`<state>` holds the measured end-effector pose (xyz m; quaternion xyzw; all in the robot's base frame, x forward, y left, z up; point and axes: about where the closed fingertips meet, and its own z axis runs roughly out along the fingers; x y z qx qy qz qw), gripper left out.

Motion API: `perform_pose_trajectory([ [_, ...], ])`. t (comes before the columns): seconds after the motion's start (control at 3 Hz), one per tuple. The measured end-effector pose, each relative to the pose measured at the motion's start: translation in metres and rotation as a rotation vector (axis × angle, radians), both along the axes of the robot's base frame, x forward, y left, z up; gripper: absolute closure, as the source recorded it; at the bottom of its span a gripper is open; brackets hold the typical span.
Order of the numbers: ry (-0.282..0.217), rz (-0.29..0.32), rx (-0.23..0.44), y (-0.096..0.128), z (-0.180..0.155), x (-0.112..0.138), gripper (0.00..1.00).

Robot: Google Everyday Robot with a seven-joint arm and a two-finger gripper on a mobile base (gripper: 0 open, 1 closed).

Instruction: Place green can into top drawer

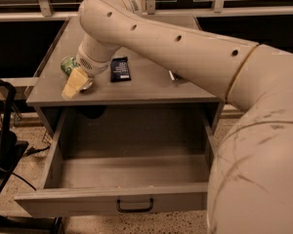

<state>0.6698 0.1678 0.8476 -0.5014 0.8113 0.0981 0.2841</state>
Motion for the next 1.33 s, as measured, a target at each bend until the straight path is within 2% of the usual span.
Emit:
perform_pose_trajectory([
  [0.67, -0.01, -0.05, -0.029, 0.0, -0.006, 0.01, 0.0],
  [1.33, -0.025, -0.075, -0.025, 0.004, 0.015, 0.016, 0.0],
])
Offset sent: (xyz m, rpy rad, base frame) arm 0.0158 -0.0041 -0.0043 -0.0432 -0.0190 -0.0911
